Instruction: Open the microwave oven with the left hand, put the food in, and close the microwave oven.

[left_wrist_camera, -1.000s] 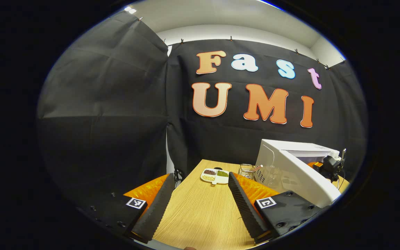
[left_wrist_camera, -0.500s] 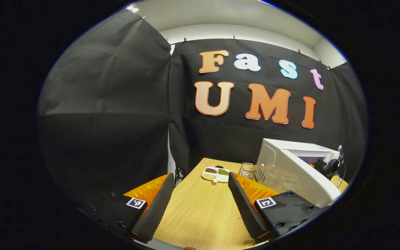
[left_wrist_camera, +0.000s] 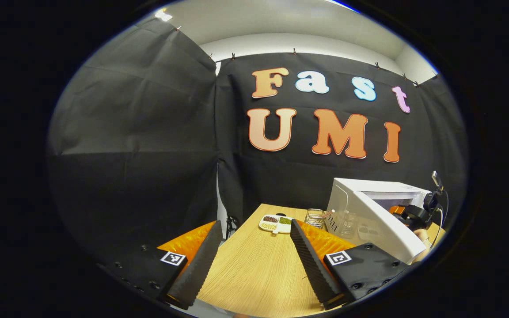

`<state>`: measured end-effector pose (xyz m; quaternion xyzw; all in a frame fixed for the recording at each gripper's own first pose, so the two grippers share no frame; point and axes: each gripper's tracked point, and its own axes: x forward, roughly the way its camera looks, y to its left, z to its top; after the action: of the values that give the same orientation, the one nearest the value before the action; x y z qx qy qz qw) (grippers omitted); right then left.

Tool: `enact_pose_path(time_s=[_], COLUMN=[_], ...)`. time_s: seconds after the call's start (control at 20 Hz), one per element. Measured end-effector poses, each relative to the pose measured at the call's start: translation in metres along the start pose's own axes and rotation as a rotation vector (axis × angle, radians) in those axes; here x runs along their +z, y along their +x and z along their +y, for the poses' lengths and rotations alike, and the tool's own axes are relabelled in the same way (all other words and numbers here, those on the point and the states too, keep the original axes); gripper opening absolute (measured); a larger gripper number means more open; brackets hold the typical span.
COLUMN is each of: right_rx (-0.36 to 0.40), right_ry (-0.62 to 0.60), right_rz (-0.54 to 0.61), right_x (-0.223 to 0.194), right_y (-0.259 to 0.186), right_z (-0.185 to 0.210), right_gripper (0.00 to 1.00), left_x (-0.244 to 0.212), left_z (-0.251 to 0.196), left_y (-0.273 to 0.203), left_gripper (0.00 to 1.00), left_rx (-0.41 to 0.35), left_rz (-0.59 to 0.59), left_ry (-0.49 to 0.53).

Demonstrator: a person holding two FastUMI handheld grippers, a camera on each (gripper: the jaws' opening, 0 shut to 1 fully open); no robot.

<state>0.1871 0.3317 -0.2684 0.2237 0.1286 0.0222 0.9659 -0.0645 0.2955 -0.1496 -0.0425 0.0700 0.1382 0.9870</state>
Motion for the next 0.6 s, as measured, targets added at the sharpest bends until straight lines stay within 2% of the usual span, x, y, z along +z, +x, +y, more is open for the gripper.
enact_pose_path(time_s=[0.3,0.4,0.6], right_rx=[0.098,0.119,0.115], right_ry=[-0.288,-0.375,-0.443], right_rz=[-0.06,-0.08,-0.108], right_x=[0.059,0.083,0.139], right_y=[-0.061,-0.08,-0.117], right_z=[0.003,-0.002,-0.023], right_gripper=[0.94,0.94,0.94], left_x=[0.003,0.0,-0.008], left_z=[-0.008,-0.009,-0.004], left_y=[-0.016,-0.014,-0.011], left_gripper=[0.97,0.99,0.99], left_rx=[-0.015,-0.019,-0.002], left_rz=[-0.006,0.001,0.017], left_ry=[0.016,0.032,0.049])
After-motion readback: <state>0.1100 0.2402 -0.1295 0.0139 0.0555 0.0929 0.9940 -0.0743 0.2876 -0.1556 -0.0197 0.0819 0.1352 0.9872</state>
